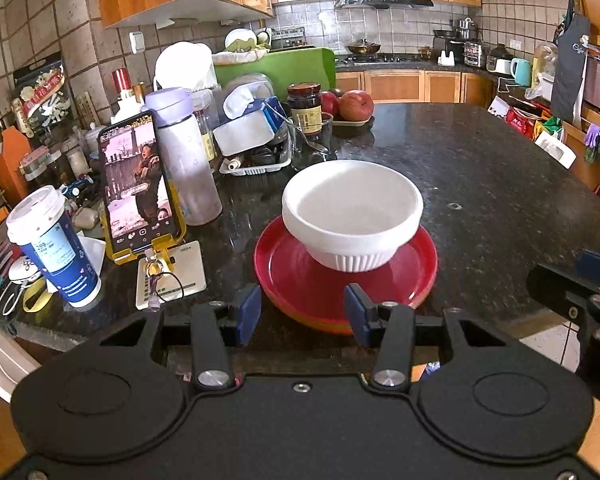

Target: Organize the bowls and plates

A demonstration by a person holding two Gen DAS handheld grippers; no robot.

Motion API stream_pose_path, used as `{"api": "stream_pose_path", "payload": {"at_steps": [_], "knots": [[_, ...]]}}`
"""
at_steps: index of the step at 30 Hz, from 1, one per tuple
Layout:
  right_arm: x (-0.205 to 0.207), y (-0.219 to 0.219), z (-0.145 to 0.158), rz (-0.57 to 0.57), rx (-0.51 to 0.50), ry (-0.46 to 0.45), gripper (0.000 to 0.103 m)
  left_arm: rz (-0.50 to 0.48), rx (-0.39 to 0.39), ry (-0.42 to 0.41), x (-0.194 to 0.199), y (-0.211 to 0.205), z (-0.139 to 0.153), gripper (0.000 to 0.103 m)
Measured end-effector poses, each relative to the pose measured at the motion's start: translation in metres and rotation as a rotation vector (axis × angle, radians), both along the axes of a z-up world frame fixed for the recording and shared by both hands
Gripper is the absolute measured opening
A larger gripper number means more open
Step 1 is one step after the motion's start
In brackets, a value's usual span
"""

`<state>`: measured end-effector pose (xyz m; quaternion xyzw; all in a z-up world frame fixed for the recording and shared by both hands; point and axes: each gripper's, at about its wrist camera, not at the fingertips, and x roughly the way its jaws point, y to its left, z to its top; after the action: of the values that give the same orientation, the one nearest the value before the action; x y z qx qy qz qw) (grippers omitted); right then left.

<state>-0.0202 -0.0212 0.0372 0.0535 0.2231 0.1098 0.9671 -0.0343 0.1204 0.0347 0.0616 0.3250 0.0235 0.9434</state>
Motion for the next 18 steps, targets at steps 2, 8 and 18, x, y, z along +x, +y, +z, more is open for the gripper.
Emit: {"api": "stream_pose_path", "payload": {"at_steps": [2,8,18], "knots": [[-0.006,-0.001,0.0,-0.011,0.004,-0.005,0.053,0.002,0.012,-0.011,-0.007,-0.003,0.0,0.055],[-0.024,-0.003,-0.003,-0.052,0.003,-0.017,0.053,-0.011,0.004,-0.021,-0.021,-0.003,0.0,0.055],[-0.034,-0.004,-0.006,-0.09,0.001,-0.012,0.053,-0.026,-0.005,-0.025,-0.033,-0.004,-0.004,0.055]]}}
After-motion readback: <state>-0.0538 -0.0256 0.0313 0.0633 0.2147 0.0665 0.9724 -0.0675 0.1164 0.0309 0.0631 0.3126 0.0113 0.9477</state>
